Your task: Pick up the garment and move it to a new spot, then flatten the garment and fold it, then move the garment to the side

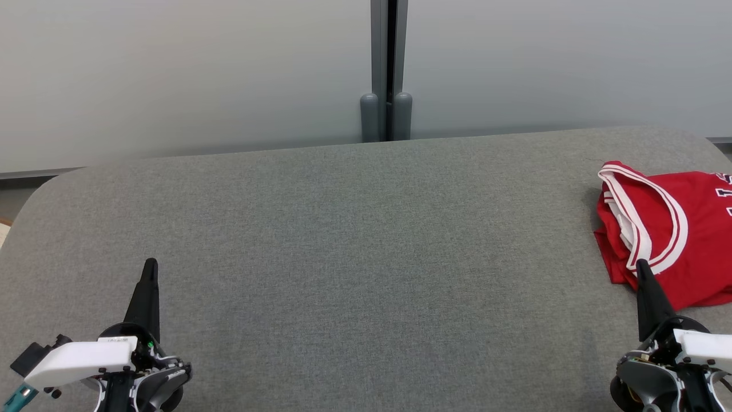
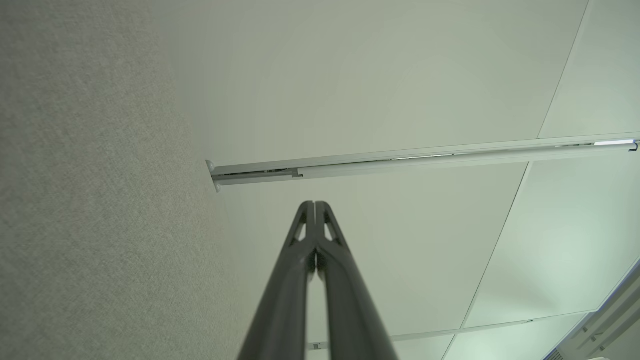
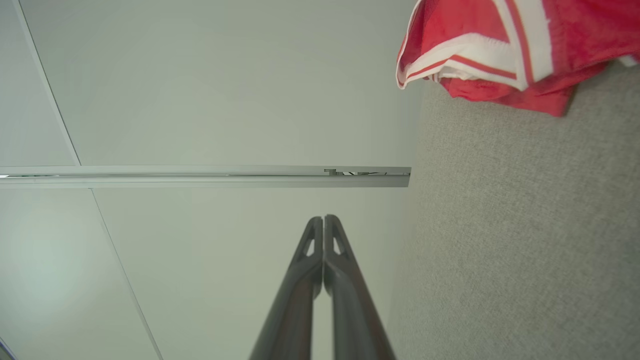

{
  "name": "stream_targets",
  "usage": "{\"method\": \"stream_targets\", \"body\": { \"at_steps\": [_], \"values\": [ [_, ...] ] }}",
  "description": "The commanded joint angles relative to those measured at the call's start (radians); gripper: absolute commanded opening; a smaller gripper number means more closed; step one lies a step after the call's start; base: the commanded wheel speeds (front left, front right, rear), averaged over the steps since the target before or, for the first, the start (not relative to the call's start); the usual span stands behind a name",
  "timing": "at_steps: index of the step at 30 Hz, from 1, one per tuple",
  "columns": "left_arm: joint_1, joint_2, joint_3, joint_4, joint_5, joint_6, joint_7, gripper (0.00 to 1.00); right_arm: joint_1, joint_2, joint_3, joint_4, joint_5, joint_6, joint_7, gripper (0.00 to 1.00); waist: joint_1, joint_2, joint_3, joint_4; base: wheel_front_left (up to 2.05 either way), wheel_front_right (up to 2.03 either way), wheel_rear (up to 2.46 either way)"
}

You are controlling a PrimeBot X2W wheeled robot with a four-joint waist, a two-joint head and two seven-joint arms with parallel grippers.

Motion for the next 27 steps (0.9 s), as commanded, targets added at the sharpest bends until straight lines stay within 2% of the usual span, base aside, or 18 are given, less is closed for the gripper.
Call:
{"method": "stream_targets", "body": {
  "at_steps": [1,27],
  "values": [
    [-0.009,0.002,0.004,0.001,-0.002,-0.004,0.001,0.00,-0.010,-0.002,-0.002,0.001,0.000,0.000,0.004,0.00,0.0000,0.0000,0.000,0.000,0.00,0.00,0.00],
    [-0.009,0.001,0.005,0.001,0.000,-0.004,0.002,0.00,-0.011,0.001,-0.005,0.001,-0.005,0.000,0.008,0.00,0.0000,0.0000,0.000,0.000,0.00,0.00,0.00]
  ]
}}
